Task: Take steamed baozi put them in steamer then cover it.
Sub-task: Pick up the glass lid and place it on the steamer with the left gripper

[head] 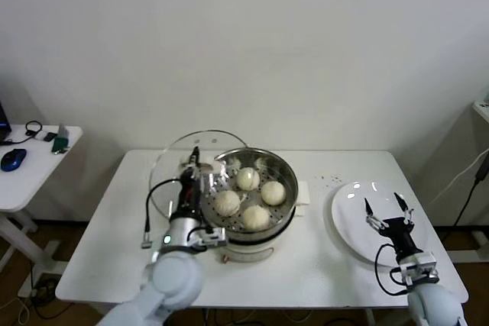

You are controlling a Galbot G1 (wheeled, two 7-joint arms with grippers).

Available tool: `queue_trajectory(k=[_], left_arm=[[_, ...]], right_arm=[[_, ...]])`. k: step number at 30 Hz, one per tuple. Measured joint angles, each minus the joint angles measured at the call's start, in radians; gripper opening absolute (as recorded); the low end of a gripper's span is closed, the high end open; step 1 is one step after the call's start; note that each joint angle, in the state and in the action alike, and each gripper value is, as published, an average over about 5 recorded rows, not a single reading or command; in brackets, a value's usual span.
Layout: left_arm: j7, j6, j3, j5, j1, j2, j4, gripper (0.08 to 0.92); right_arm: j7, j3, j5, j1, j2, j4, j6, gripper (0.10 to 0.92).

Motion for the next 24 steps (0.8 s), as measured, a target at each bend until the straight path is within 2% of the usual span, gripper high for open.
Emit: queue_trajectory(k=[9,24], left_arm=[[0.052,0.0,0.065,0.065,-0.047,-0.072,0.057,0.146],[0.176,-0.001,0.09,0.244,-0.065,-0.24,0.127,0.146]], right_arm=[[0.006,0.02,-0.025,0.003,0.018,0.001,0.0,0.823],[0.005,0.067,-0.043,-0.002,0.032,-0.019,0.012,0.823]])
